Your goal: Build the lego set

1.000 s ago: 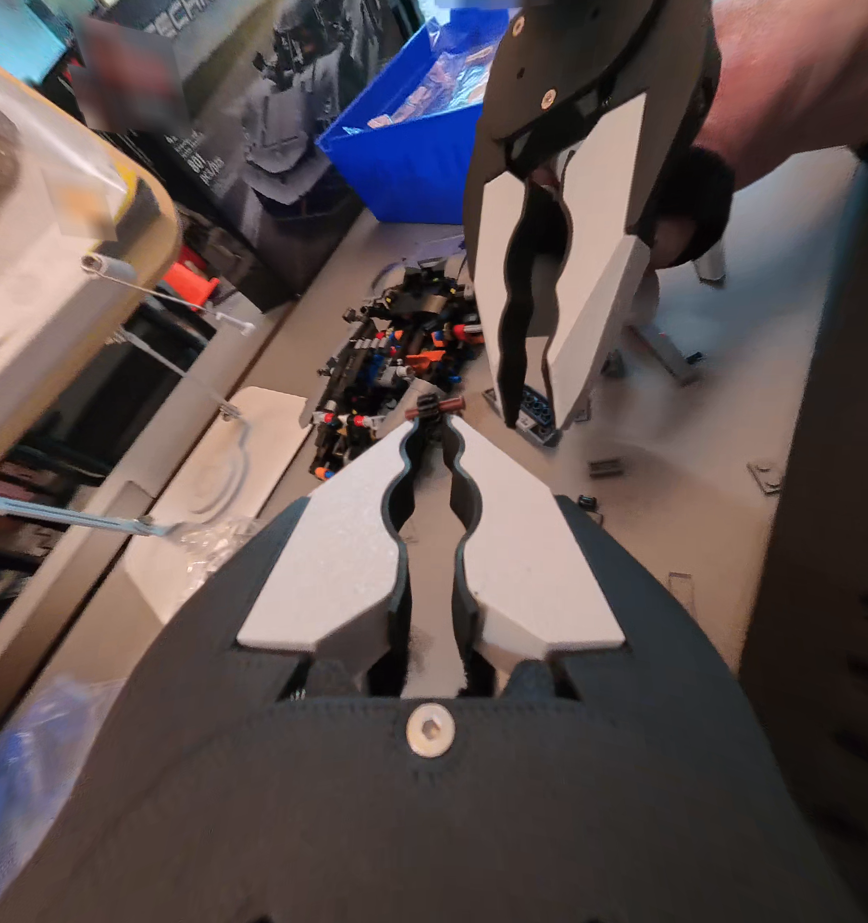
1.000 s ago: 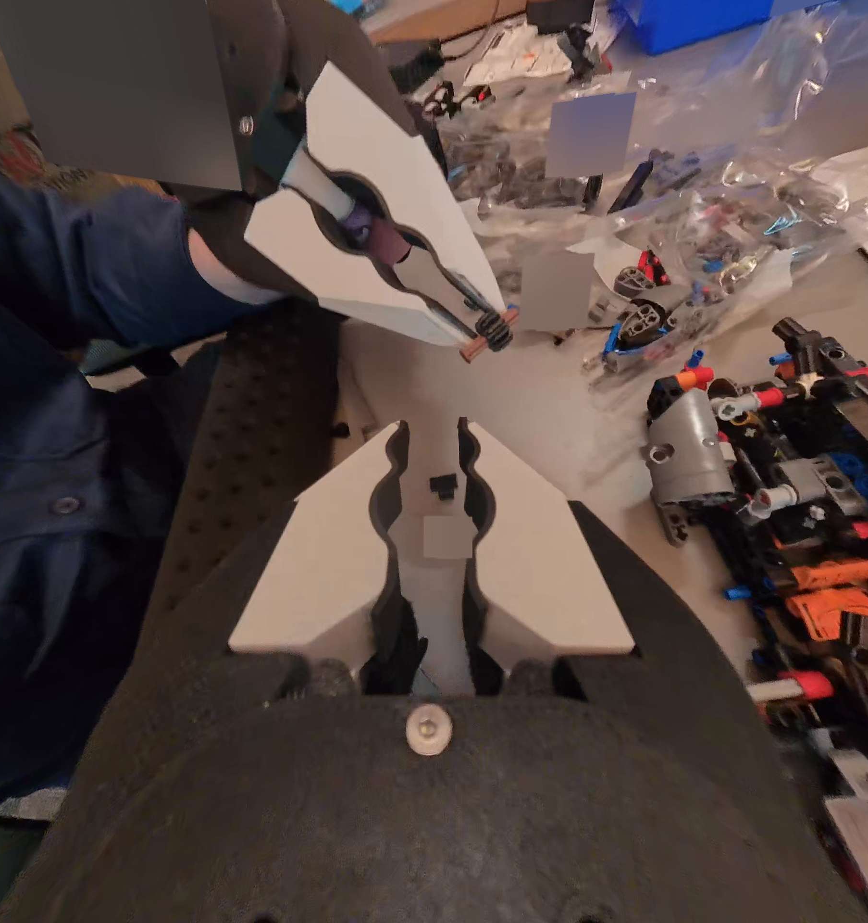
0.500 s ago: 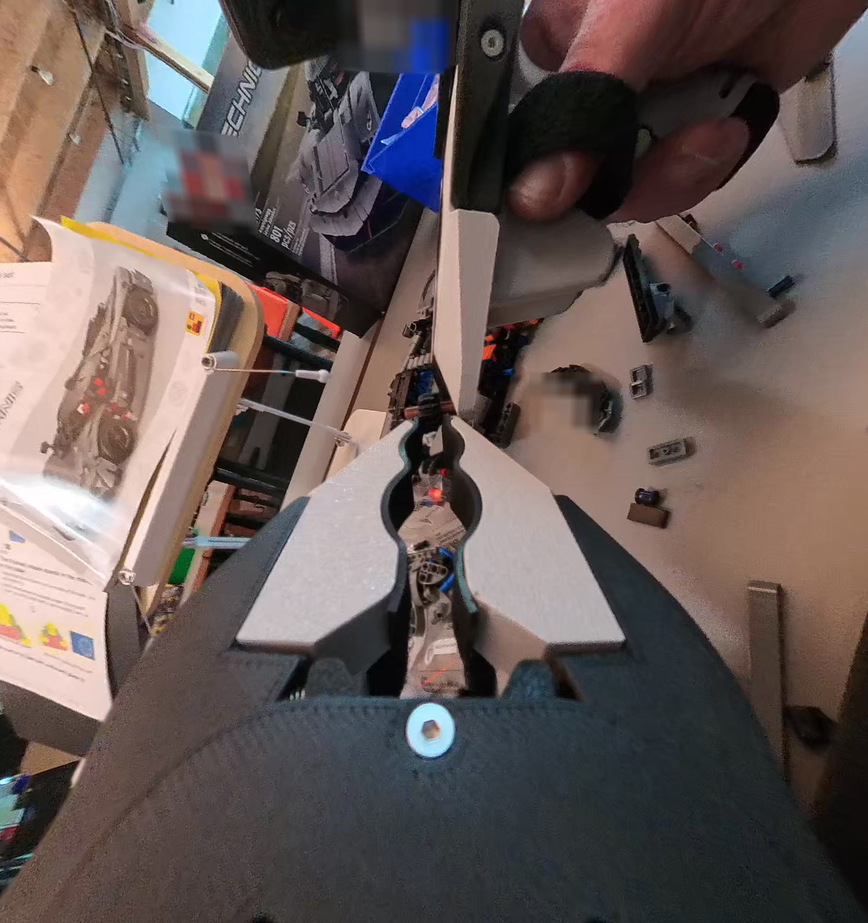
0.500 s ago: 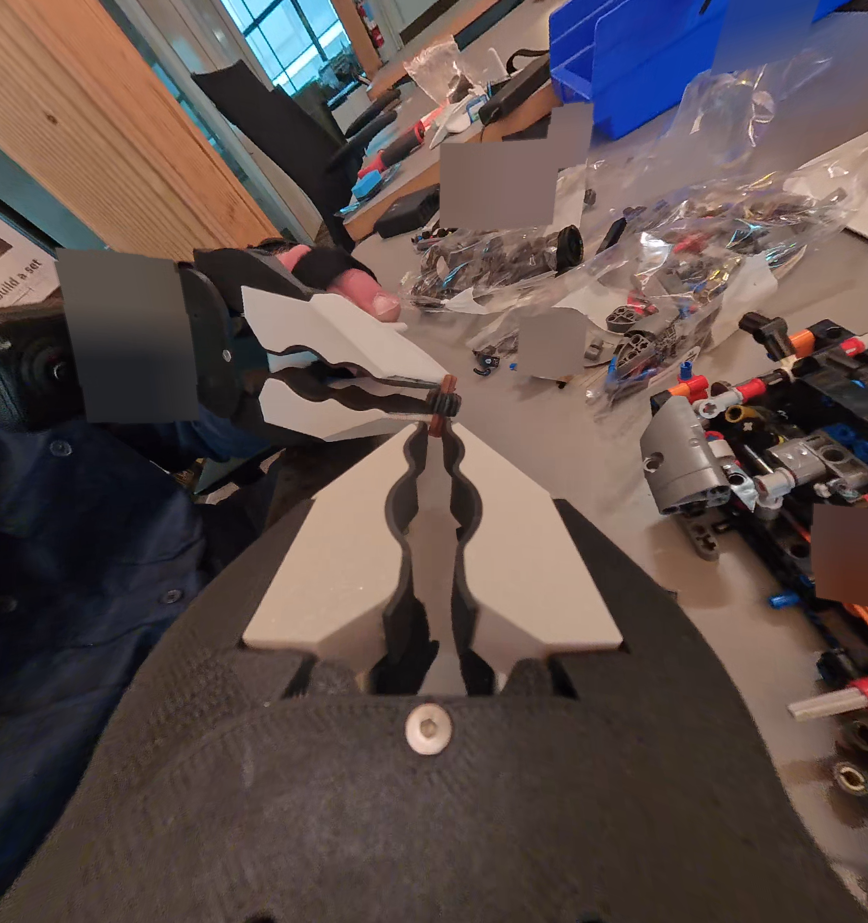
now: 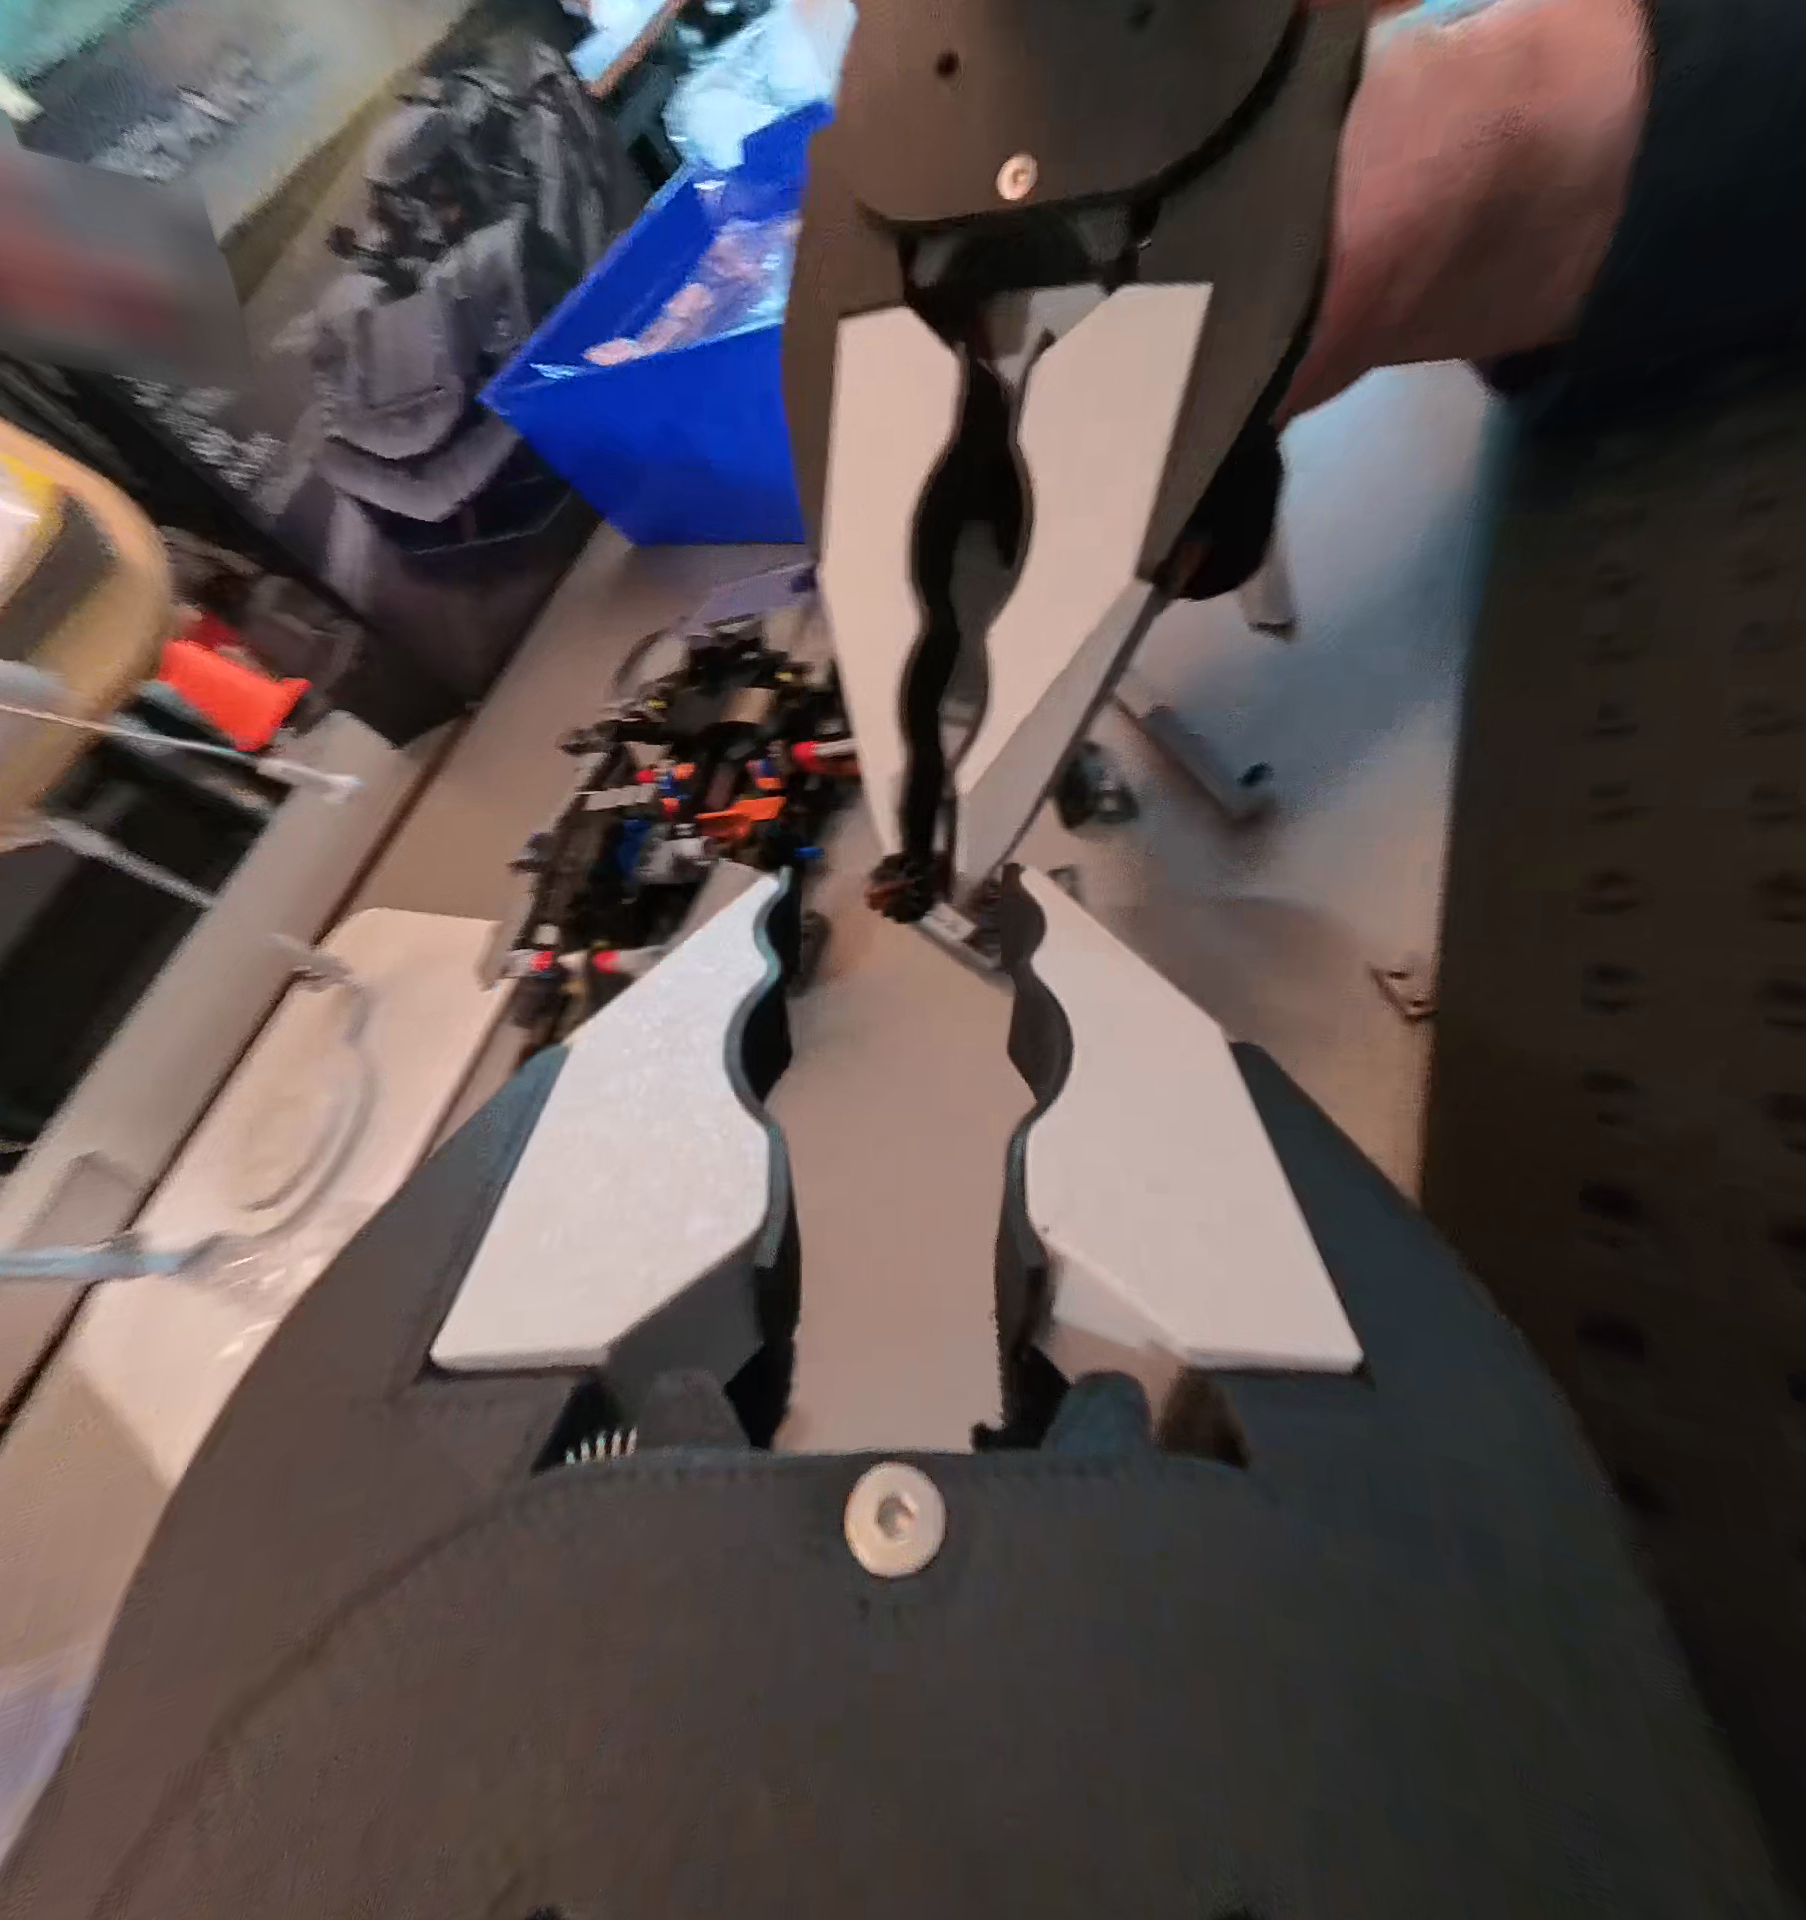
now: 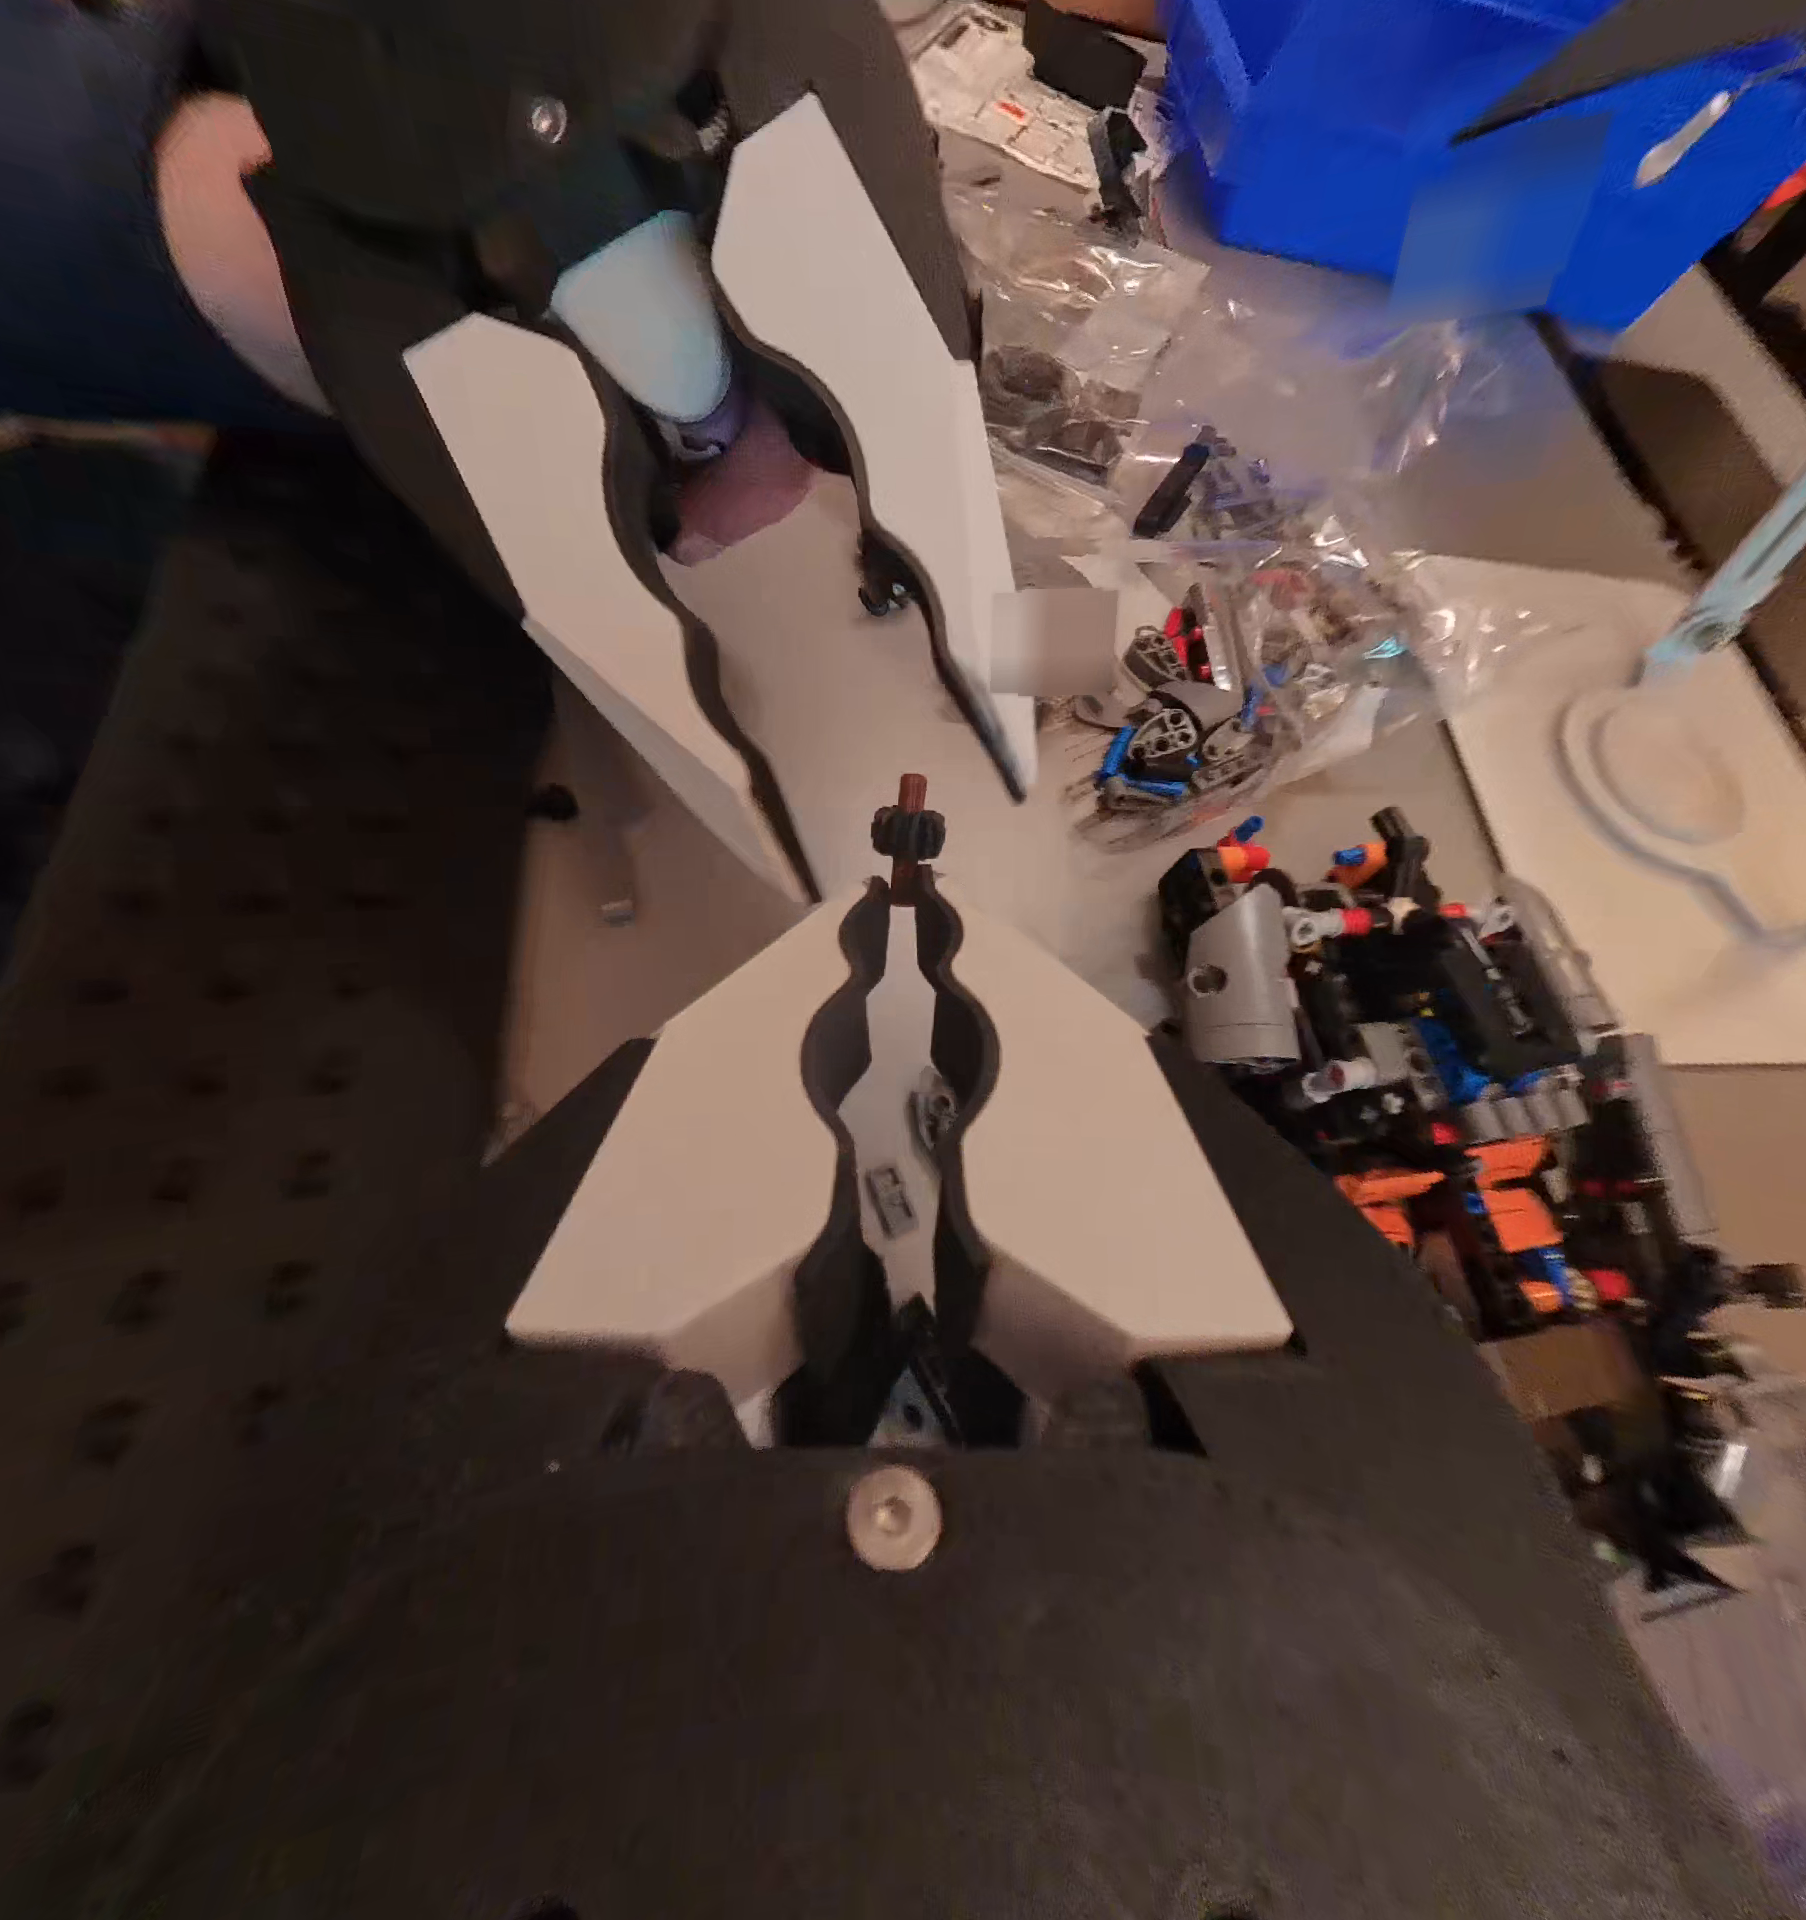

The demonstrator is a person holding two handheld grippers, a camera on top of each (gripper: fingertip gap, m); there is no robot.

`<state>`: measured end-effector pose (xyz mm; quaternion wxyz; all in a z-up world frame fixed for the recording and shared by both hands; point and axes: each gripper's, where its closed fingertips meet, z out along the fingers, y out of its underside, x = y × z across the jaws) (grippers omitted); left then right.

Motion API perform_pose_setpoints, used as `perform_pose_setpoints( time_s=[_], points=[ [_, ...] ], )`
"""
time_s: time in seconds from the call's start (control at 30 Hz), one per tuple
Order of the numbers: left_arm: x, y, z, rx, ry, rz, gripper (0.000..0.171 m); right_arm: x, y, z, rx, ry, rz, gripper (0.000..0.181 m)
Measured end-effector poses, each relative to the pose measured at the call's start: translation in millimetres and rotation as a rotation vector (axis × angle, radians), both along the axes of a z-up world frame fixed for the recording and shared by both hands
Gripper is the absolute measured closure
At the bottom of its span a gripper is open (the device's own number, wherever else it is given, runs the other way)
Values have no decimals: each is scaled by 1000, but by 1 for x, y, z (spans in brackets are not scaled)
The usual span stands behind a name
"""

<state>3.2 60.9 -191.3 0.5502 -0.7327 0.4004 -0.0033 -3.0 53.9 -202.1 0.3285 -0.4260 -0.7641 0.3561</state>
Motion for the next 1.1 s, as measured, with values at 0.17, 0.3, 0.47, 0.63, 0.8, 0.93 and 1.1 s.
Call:
perform_pose_setpoints(
  time_s=[0.17, 0.3, 0.47, 0.63, 0.8, 0.93, 1.1],
  points=[
    [10, -8, -18, -114, -7, -77, 153, 2, -9, -7, 122, -1, 45, 178],
    [7, -8, -20, -105, 29, -67, 155, 2, -8, -7, 143, 3, 36, 178],
    [4, -10, -23, -143, 25, -59, 162, 3, -8, -9, 187, -2, 26, 178],
    [3, -14, -21, -173, -33, -67, 162, 5, -6, -13, 202, -21, 23, 179],
    [-22, -15, 2, -123, -157, -25, 163, 11, 0, -23, 173, -59, 23, 179],
    [-23, -11, -4, -116, -108, 14, 162, 11, 15, -26, 169, -78, -31, 179],
    [-54, -14, -15, -153, -94, 113, 162, 11, 11, -24, 123, -66, -12, 179]
  ],
)
